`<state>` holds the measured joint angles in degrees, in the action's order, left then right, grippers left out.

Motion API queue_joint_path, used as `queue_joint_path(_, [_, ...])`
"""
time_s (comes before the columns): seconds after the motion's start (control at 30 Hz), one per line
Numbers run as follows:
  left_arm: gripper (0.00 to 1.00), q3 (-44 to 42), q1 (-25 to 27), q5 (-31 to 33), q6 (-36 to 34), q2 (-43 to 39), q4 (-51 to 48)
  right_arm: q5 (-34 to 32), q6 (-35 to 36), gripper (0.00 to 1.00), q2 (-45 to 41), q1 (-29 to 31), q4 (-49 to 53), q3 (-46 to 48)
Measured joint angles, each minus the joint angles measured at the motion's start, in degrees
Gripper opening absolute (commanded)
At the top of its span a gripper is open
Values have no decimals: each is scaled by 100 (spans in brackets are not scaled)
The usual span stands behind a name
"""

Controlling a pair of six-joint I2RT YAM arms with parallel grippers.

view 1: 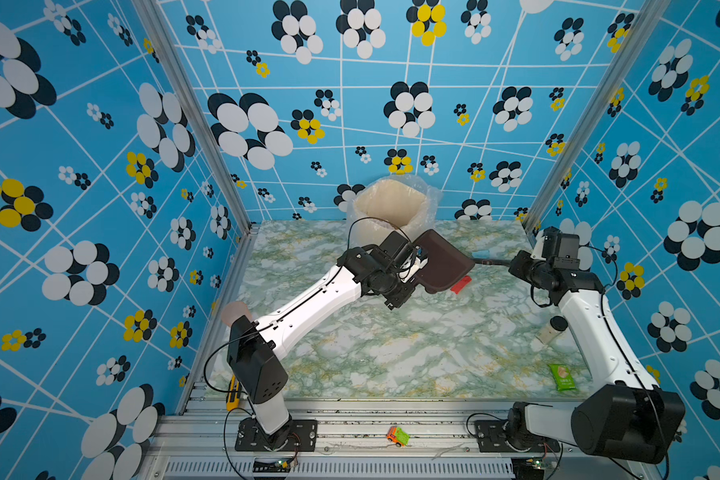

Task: Sweep away the paper scraps from the table
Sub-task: 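Set the dustpan flat with the left gripper while the right brush approaches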

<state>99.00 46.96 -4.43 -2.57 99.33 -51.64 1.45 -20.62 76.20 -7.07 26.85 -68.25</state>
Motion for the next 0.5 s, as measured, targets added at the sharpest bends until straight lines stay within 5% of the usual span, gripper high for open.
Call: queue_joint_path(0.5, [0,-157,332,-31,-11,809,-433,-717,-452,0,1578,-11,-1228,-385])
